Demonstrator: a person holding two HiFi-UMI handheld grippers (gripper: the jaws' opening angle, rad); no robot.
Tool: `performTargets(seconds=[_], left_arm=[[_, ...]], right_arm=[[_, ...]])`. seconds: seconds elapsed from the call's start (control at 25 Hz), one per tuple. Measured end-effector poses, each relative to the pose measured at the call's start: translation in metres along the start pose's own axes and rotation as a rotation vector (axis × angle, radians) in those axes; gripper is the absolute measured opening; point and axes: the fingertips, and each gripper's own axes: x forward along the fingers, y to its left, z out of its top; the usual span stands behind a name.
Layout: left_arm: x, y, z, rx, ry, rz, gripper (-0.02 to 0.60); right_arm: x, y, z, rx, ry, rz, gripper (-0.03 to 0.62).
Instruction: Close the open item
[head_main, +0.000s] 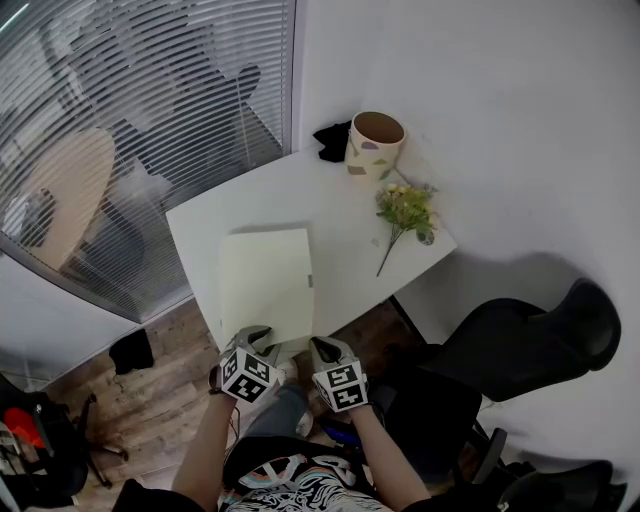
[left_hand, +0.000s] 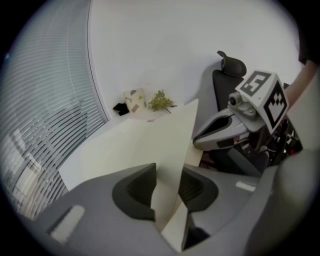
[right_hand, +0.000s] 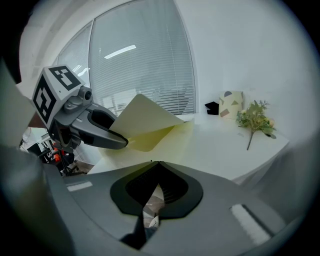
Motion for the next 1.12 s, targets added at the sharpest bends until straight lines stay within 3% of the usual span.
performTargets(seconds=[0.8,1.12], left_arm=[[0.014,-0.01,-0.01,0.132,0.184,-0.144,0.175],[0.014,-0.012,-0.01,0.125,0.204,-0.18,0.179]], right_arm=[[0.001,0.0,0.001,0.009,-0.008,-0.003,0.0],[0.0,0.0,0.001,0.016,-0.011,-0.007,0.0]])
